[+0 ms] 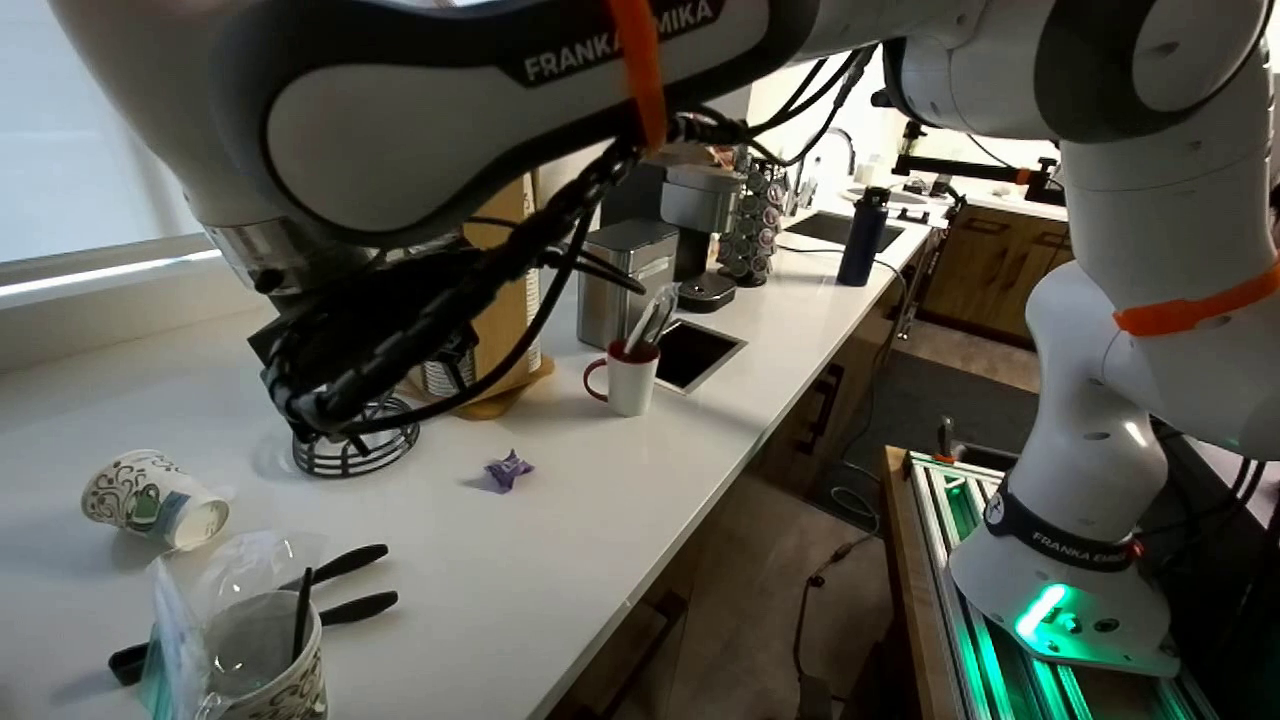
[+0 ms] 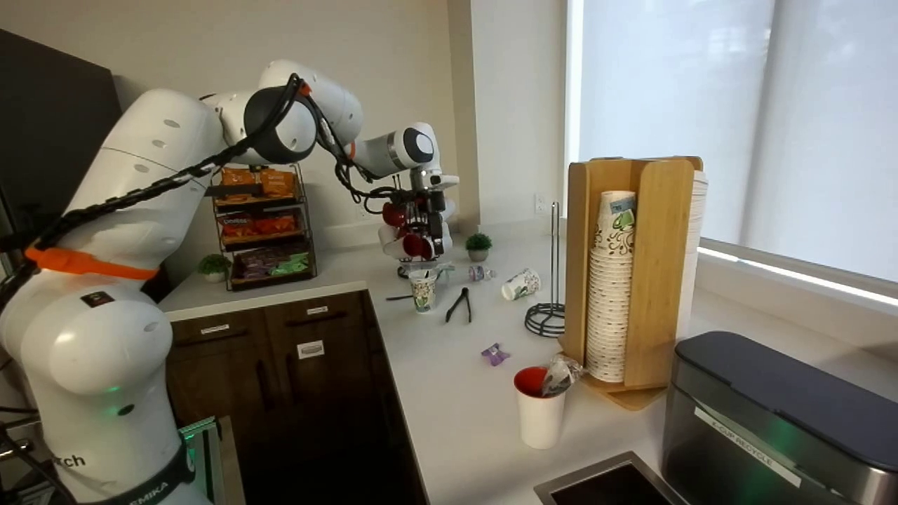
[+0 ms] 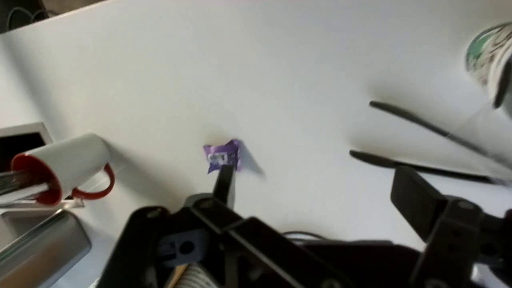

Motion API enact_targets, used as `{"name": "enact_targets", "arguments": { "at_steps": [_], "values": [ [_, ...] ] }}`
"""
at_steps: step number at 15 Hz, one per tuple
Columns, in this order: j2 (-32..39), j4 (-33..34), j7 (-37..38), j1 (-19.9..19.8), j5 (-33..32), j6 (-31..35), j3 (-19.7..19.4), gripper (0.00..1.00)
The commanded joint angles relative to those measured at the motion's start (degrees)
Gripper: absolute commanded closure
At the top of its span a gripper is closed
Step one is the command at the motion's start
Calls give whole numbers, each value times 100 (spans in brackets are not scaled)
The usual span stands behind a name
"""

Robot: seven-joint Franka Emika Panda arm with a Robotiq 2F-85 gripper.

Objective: Put the coffee cup onto the stand

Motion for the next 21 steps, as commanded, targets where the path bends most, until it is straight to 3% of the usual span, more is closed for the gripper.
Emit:
{"name": "enact_targets", "arguments": {
  "at_steps": [1,5,9,10,12,13,17,21],
  "values": [
    [656,757,-234,63,-575,-129,-231,0],
    [1180,1363,-969,-572,360,605,-40,0],
    [1357,1375,-1983,-1370,1097,1467,274,0],
    [1454,1448,-2379,-1416,1388,1622,172,0],
    [1569,1551,-2979,-1615,1892,1532,294,0],
    [1342,1285,-2593,-1377,1645,1604,-65,0],
    [1452,1379,-2952,-1481,1922,1601,30,0],
    [1636,1465,-2538,-1005,1629,2992,-290,0]
  ]
}}
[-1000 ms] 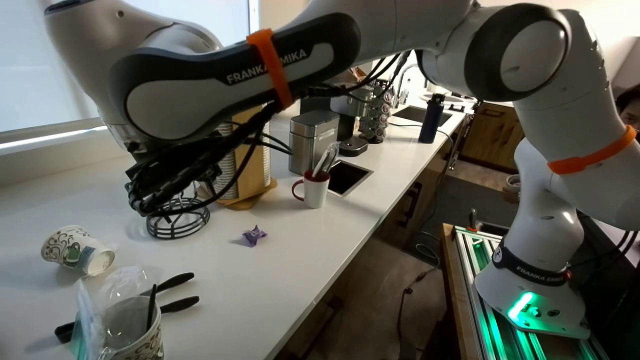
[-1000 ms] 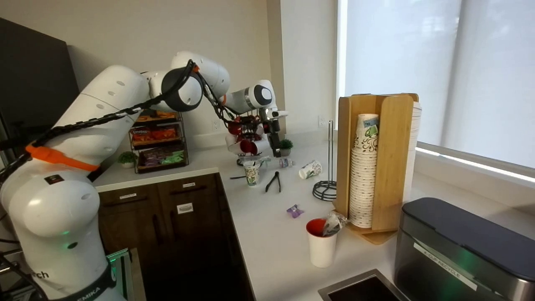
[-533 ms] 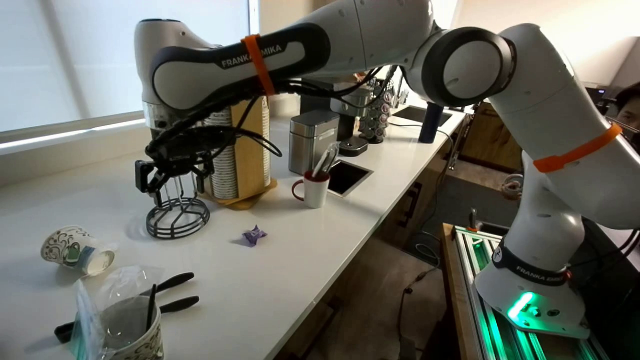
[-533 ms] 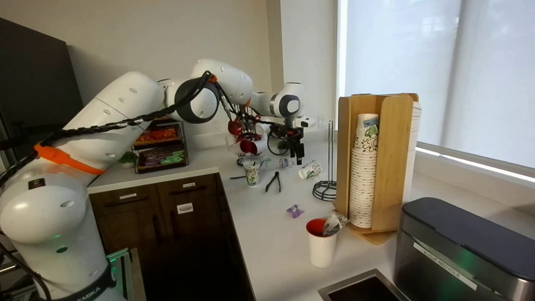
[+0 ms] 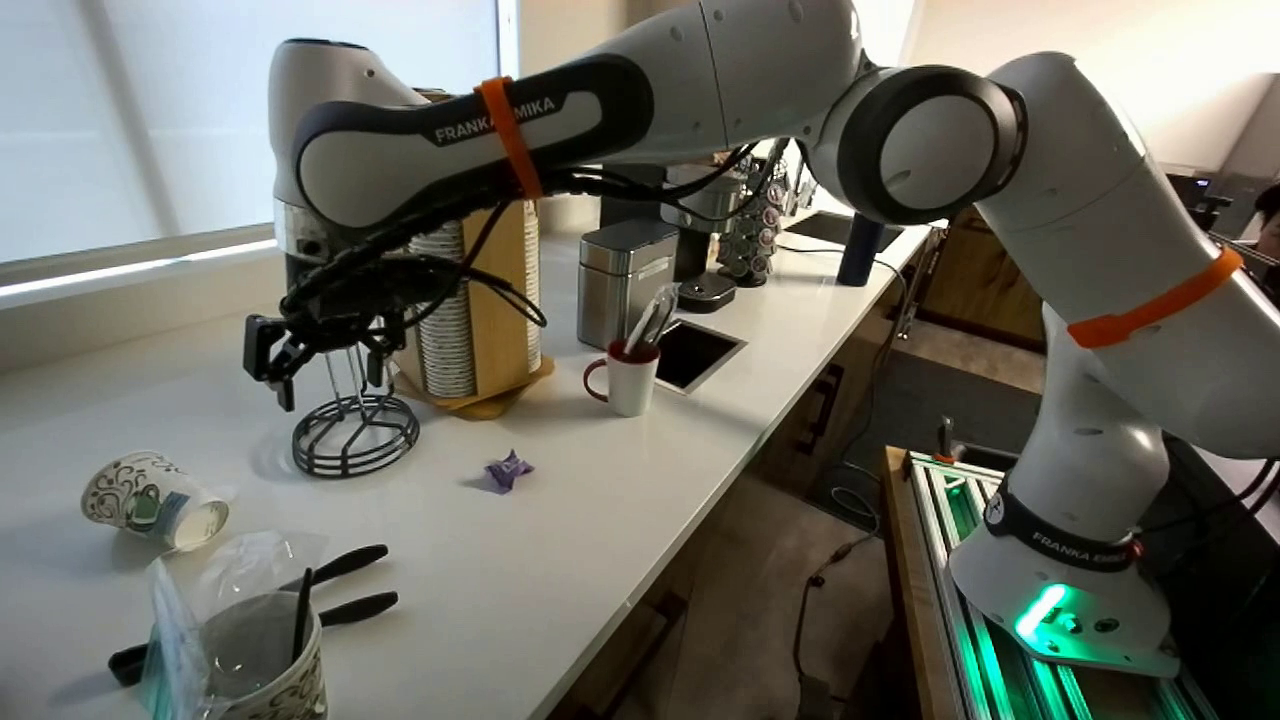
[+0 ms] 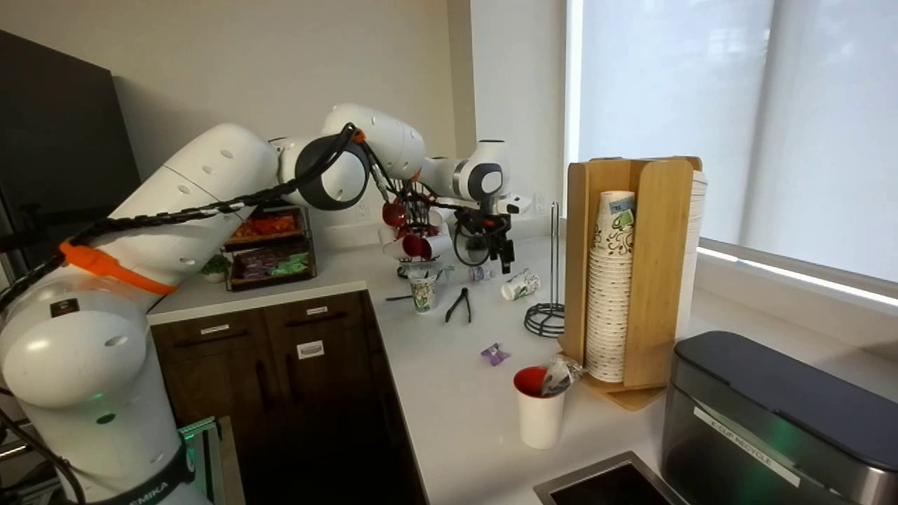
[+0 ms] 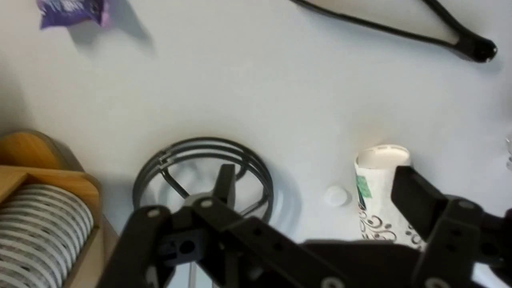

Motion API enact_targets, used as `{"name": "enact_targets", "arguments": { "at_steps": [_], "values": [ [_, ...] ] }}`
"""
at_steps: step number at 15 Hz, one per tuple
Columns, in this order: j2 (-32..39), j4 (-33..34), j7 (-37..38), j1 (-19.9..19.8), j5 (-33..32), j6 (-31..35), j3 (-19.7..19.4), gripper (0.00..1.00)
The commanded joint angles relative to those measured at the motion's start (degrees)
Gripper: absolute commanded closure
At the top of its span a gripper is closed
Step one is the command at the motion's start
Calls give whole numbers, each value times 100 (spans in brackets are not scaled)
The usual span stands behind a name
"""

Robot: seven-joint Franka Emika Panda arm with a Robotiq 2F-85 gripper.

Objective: Put the coffee cup onto the stand

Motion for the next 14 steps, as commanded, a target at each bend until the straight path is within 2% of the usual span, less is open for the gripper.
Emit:
{"name": "enact_targets", "arguments": {
  "at_steps": [1,4,6,7,10,11,14],
  "values": [
    [282,236,283,477,-131,979,-315,0],
    [576,567,479,776,-281,1394,-542,0],
    [698,746,818,942,-458,964,-821,0],
    [414,319,508,809,-295,1245,-577,0],
    [560,468,661,897,-382,1187,-741,0],
    [708,530,800,963,-501,1601,-864,0],
    [1066,757,88,820,-529,2168,-654,0]
  ]
}}
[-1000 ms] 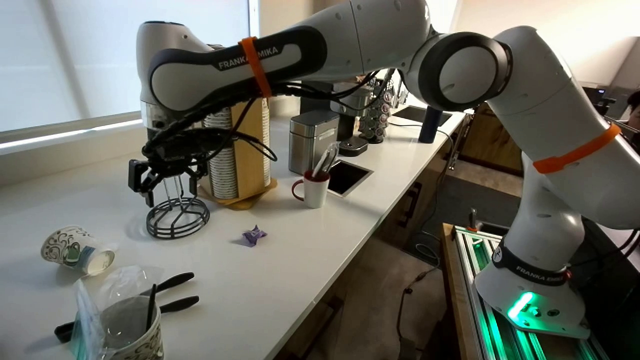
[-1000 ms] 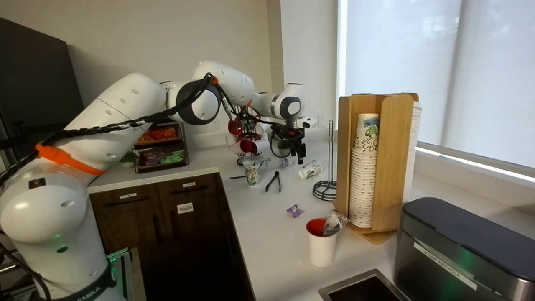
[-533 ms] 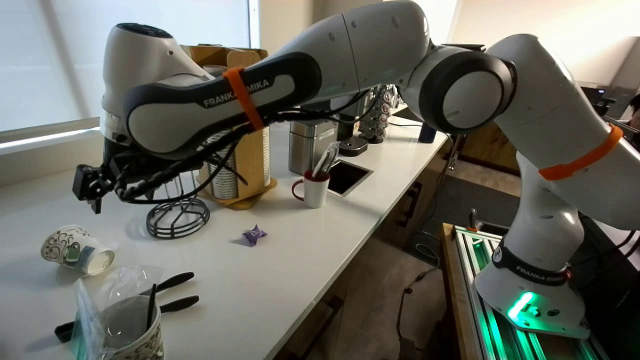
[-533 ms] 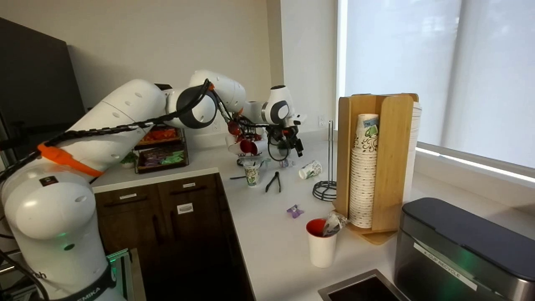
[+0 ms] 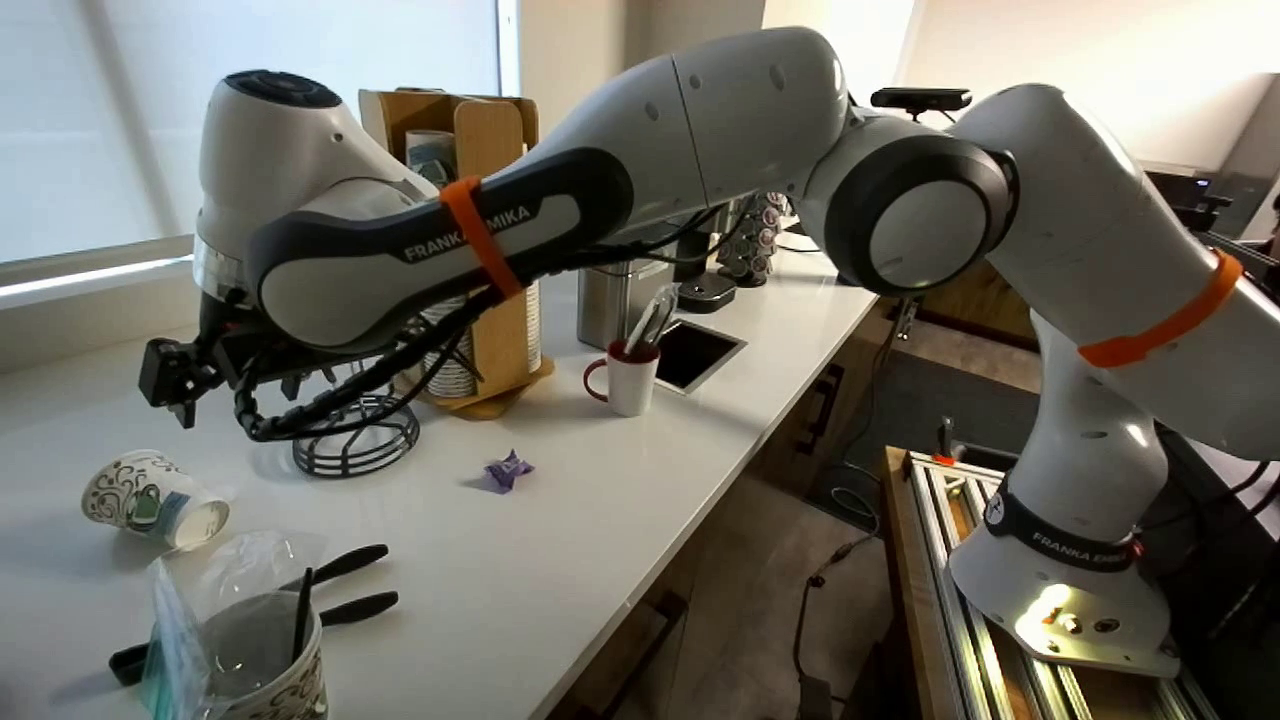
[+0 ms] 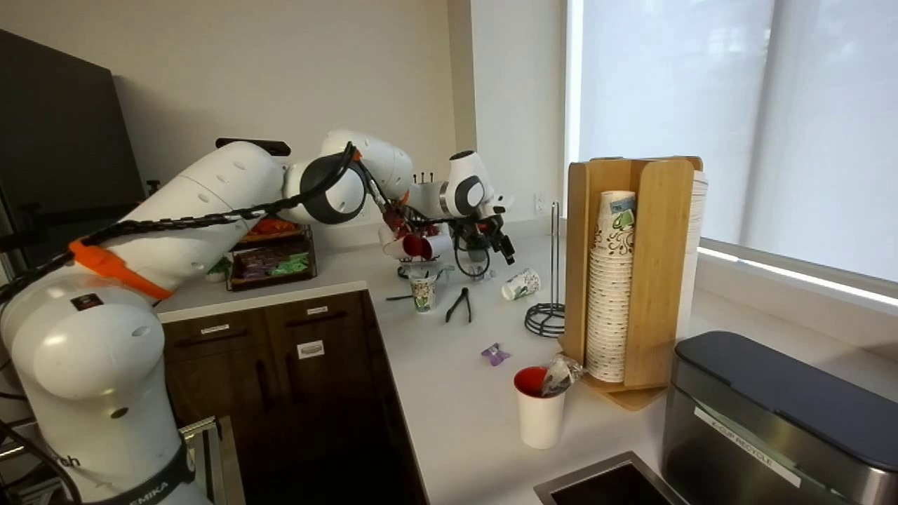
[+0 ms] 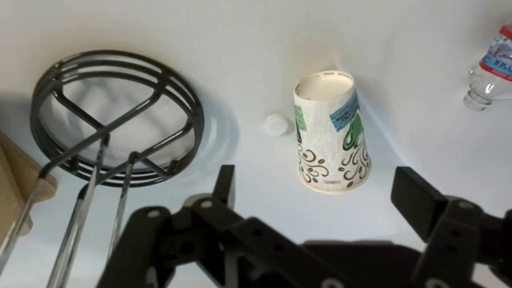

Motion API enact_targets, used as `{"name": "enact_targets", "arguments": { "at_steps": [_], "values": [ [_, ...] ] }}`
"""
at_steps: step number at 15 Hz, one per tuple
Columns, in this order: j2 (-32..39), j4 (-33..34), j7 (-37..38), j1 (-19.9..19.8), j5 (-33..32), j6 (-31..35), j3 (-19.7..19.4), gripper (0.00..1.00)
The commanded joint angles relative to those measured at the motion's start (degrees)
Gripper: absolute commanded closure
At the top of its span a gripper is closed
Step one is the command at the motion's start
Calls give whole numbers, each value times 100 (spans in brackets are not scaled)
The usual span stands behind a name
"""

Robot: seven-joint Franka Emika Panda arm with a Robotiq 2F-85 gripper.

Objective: Put the coffee cup onto the stand

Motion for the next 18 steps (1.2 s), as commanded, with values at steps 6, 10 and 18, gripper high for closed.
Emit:
{"name": "enact_targets", "arguments": {
  "at_steps": [6,10,18],
  "values": [
    [604,241,-1065,-256,105,435,323,0],
    [823,477,-1166,-328,106,435,323,0],
    [2052,1707,-1322,-259,48,1246,302,0]
  ]
}}
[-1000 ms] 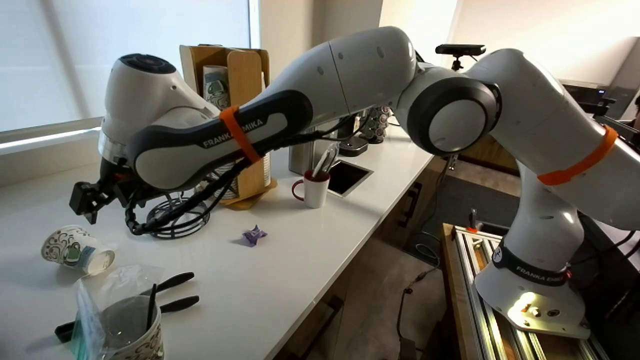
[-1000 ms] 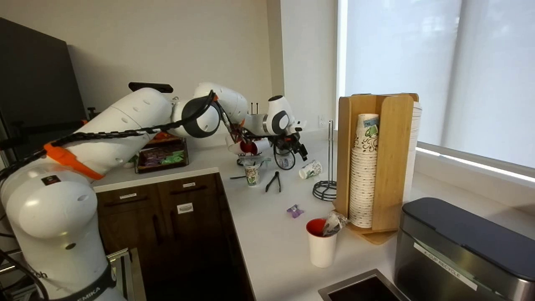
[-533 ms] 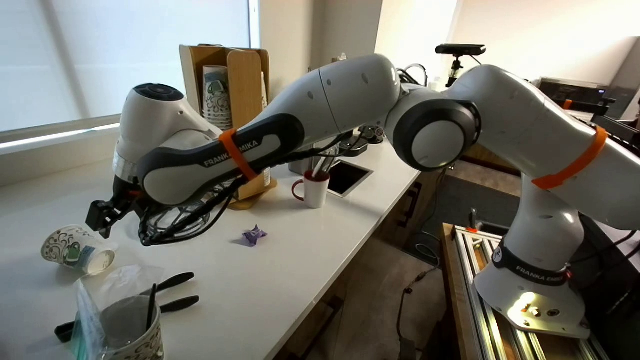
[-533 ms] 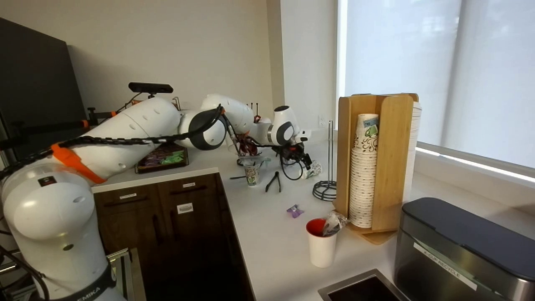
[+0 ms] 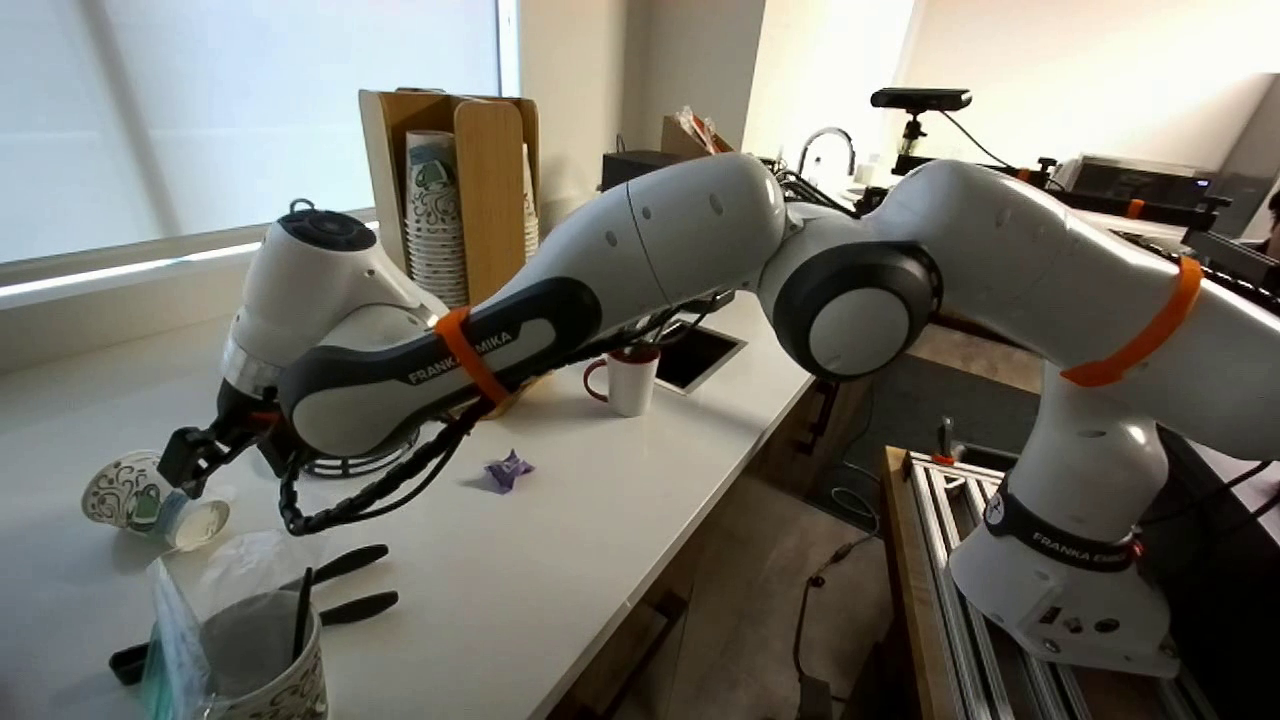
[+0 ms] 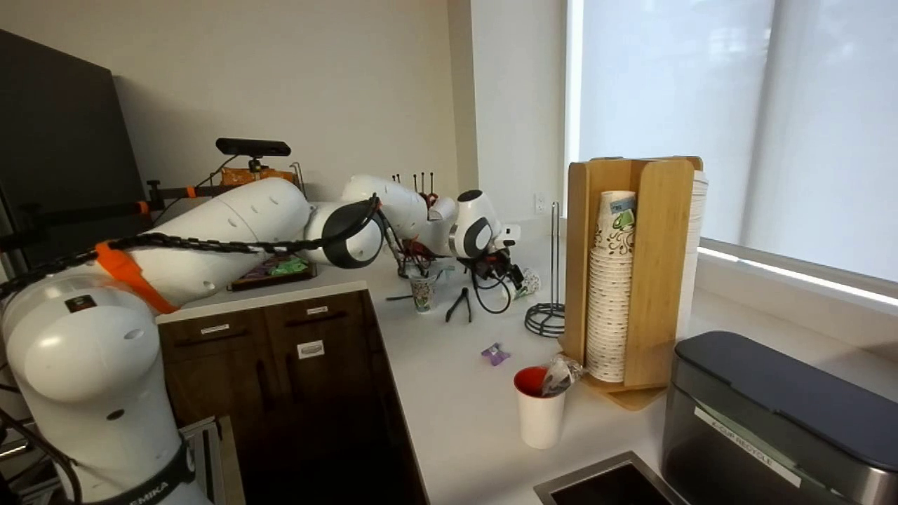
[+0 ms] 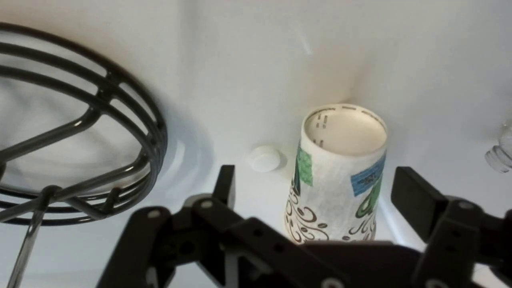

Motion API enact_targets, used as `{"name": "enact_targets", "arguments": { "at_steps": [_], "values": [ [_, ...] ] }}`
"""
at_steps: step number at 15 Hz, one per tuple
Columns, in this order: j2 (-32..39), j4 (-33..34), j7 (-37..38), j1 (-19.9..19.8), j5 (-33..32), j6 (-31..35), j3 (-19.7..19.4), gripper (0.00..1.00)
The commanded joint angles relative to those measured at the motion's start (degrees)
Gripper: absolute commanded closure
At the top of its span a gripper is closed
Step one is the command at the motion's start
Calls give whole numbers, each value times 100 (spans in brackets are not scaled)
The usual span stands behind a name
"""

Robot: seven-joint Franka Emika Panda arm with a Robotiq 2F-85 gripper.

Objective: Put the coffee cup onto the stand

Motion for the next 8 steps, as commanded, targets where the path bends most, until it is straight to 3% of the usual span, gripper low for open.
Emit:
{"name": "enact_targets", "arguments": {
  "at_steps": [1,5,8],
  "values": [
    [761,897,-130,28,-78,305,-23,0],
    [1098,1301,-424,176,-82,749,-214,0],
    [1303,1628,-377,296,-127,711,-379,0]
  ]
}}
